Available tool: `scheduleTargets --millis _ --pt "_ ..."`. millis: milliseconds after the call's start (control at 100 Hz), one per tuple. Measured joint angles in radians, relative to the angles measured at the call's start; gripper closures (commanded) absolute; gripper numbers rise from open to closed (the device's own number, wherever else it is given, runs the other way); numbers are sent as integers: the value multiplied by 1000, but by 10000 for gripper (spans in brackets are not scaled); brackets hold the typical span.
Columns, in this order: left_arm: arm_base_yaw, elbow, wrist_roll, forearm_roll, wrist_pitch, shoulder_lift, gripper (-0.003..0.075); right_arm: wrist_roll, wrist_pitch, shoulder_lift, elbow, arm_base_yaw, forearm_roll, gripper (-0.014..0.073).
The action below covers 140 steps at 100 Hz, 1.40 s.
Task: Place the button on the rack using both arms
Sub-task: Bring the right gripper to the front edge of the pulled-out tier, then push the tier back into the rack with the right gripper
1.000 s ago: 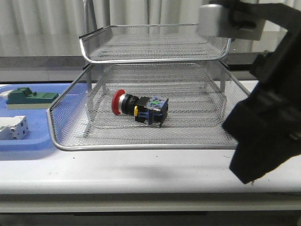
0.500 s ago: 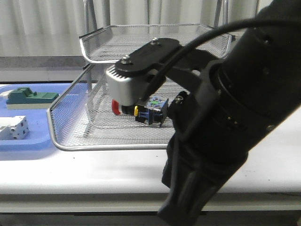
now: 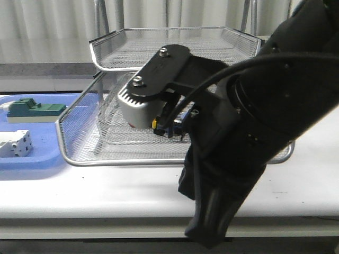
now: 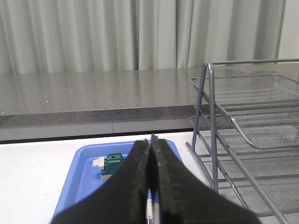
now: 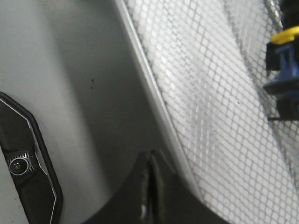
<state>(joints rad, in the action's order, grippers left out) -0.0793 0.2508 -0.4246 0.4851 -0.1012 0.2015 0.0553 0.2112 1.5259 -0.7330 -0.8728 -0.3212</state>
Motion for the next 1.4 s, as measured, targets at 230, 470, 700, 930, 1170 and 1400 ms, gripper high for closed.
scheduleTargets --millis 230,470,700,930,1170,1400 --pt "0 0 0 0 0 0 741 2 -27 1 -24 83 -6 659" --pt "0 0 0 0 0 0 741 2 -70 45 -98 172 -23 659" --pt "0 0 0 0 0 0 741 2 -76 148 -182 226 -29 659" --pt "0 0 0 0 0 0 741 2 -74 175 -247 251 -30 659" --pt "0 0 0 0 0 0 741 2 -36 168 -265 244 3 659" --pt "0 0 0 0 0 0 741 2 80 87 -265 237 105 659"
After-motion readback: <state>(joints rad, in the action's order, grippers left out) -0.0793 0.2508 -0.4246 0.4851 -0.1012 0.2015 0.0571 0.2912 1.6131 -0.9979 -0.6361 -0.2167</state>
